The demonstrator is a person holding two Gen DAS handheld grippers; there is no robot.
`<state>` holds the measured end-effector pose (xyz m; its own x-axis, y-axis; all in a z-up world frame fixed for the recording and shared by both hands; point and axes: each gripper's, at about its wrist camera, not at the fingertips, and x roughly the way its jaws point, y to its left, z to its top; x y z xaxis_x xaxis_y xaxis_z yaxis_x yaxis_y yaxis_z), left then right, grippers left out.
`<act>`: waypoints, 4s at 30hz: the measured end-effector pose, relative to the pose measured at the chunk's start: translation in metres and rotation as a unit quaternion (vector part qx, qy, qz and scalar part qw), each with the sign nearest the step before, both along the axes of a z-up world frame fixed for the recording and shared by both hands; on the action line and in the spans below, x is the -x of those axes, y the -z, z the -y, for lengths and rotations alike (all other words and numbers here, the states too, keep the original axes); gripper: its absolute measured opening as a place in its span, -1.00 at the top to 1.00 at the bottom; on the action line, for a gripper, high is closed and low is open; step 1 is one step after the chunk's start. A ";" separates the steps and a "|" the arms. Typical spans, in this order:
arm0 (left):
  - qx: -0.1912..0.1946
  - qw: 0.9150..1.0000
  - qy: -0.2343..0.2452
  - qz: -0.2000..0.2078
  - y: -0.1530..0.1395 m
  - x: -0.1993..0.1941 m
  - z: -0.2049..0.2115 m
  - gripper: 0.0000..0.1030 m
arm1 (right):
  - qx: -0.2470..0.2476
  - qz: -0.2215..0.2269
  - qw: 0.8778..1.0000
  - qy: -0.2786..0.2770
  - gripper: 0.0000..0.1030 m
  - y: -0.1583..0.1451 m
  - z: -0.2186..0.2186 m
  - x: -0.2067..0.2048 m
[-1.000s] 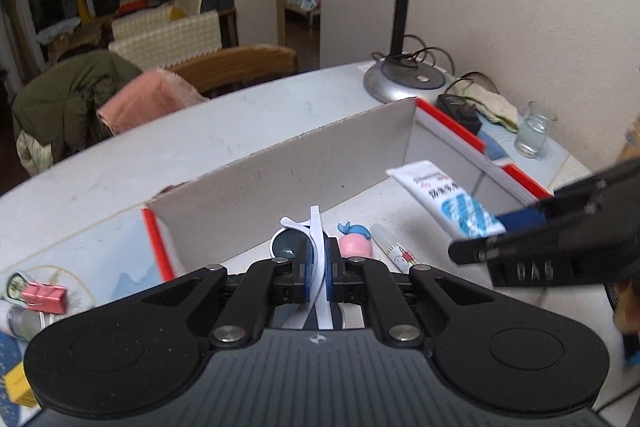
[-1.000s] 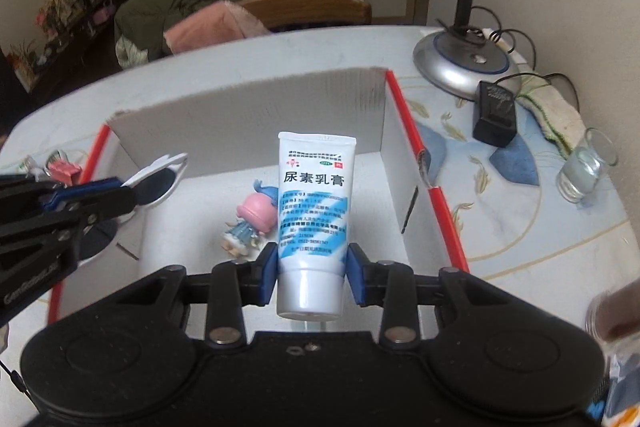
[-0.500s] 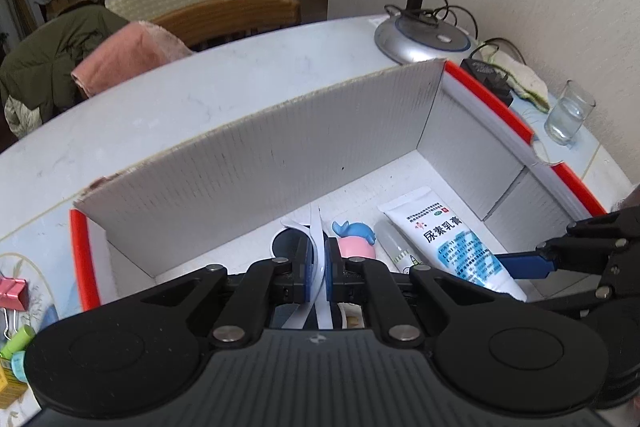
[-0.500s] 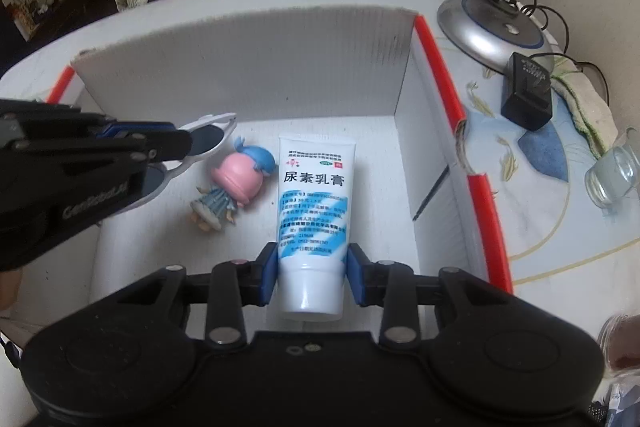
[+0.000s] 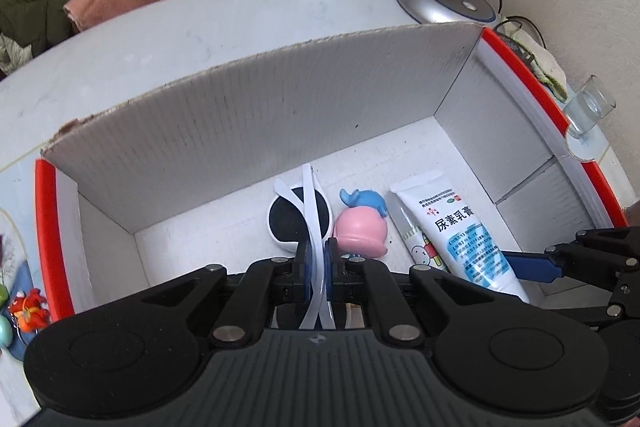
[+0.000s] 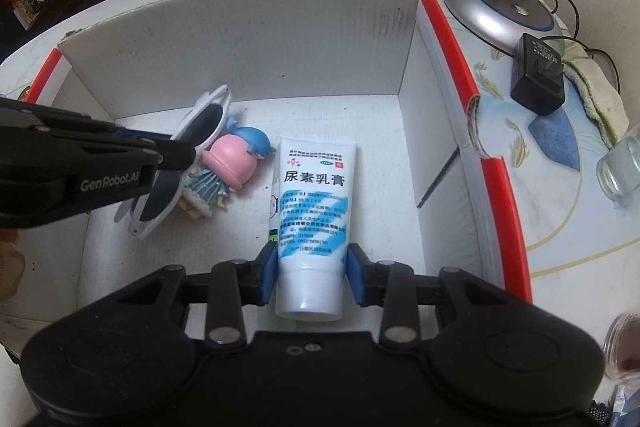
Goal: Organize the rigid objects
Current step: 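Lower both items onto the shoebox floor and open both tools, then withdraw both tools and move them toward the remaining items on the mat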
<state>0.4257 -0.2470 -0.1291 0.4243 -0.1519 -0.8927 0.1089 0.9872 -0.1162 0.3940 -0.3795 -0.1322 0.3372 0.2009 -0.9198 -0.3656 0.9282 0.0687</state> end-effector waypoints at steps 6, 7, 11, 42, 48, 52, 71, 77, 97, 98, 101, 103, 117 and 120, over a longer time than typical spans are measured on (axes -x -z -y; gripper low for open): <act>-0.002 1.000 0.003 -0.006 0.001 0.000 0.001 0.88 | -0.002 0.002 1.000 0.003 0.25 -0.002 0.001 0.001; -0.001 1.000 0.004 -0.006 0.000 0.001 0.001 0.88 | -0.004 0.003 1.000 0.005 0.23 -0.003 0.002 0.001; 0.002 1.000 0.001 0.000 -0.005 0.005 -0.001 0.88 | -0.006 0.008 1.000 0.006 0.11 -0.008 0.002 0.005; 0.030 0.993 -0.021 0.115 -0.092 0.097 -0.030 0.87 | -0.059 0.070 0.996 -0.017 -0.36 -0.072 0.006 0.053; 0.020 0.989 -0.030 0.145 -0.107 0.127 -0.047 0.87 | -0.072 0.085 0.993 -0.027 -0.46 -0.086 0.001 0.071; 0.019 0.986 -0.034 0.162 -0.115 0.147 -0.064 0.87 | -0.081 0.091 0.992 -0.031 -0.49 -0.094 -0.008 0.082; 0.017 0.981 -0.071 0.177 -0.109 0.235 -0.195 0.69 | -0.126 0.116 0.984 -0.051 -0.60 -0.115 -0.097 0.144; 0.019 0.982 -0.079 0.171 -0.101 0.255 -0.238 0.68 | -0.139 0.110 0.982 -0.061 -0.63 -0.113 -0.136 0.159; 0.028 0.982 -0.062 0.174 -0.065 0.257 -0.318 -0.55 | -0.095 0.105 0.988 -0.069 -0.65 -0.082 -0.241 0.161; 0.029 0.983 -0.062 0.173 -0.063 0.255 -0.320 -0.56 | -0.091 0.105 0.988 -0.071 -0.65 -0.079 -0.244 0.158; 0.024 0.983 -0.062 0.173 -0.055 0.245 -0.324 -0.58 | -0.076 0.103 0.989 -0.071 -0.65 -0.072 -0.251 0.148; 0.021 0.983 -0.062 0.172 -0.048 0.238 -0.327 -0.58 | -0.068 0.104 0.990 -0.072 -0.65 -0.067 -0.256 0.141; 0.043 0.982 -0.064 0.170 -0.007 0.191 -0.339 -1.00 | -0.032 0.090 0.992 -0.084 -0.65 -0.028 -0.282 0.092; 0.043 0.983 -0.070 0.163 0.003 0.180 -0.339 -1.00 | -0.024 0.089 0.992 -0.086 -0.63 -0.020 -0.288 0.084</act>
<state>0.2457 0.0921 -0.1320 0.7072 -0.1412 -0.6927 0.0185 0.9832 -0.1815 0.3104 -0.0919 -0.1125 0.4505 0.3125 -0.8363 -0.5287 0.8482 0.0322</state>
